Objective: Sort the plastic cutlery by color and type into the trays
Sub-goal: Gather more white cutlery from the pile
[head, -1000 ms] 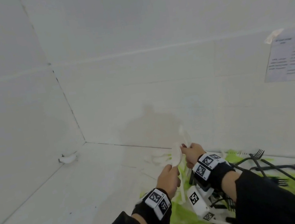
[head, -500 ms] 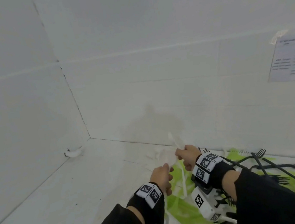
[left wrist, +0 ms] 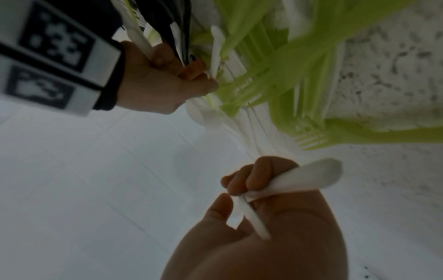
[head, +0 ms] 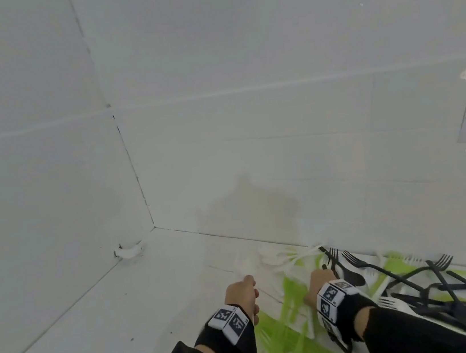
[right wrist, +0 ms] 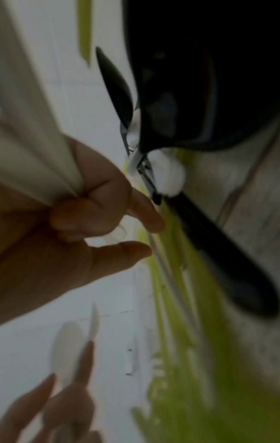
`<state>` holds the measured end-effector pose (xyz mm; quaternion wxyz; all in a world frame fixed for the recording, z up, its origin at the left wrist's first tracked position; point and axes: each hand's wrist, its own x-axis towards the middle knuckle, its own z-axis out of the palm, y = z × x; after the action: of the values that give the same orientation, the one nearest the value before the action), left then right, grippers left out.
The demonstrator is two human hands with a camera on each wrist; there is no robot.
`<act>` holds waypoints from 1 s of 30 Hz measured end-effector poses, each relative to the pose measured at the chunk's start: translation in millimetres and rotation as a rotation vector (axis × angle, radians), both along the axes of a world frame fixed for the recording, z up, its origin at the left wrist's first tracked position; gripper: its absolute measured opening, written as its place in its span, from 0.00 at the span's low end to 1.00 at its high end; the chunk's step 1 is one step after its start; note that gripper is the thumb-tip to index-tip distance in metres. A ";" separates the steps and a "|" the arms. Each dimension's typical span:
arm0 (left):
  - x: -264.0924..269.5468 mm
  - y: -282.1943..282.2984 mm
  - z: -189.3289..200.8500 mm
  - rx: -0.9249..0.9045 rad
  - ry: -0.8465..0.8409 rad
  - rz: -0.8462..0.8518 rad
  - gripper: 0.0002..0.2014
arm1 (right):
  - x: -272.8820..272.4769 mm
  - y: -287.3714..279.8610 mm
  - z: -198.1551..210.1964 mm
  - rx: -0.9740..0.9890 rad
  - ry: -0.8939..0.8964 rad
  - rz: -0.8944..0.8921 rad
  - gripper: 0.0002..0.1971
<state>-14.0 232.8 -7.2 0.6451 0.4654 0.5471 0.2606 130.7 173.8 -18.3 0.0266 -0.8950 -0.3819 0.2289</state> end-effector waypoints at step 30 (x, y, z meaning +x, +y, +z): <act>-26.7 43.7 -14.2 -0.029 -0.026 0.074 0.05 | 38.3 79.2 12.3 0.016 -0.133 0.317 0.16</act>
<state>-40.8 276.5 -21.5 0.6488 0.4320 0.5592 0.2824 169.0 253.0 -6.0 -0.0280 -0.8364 -0.5211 0.1673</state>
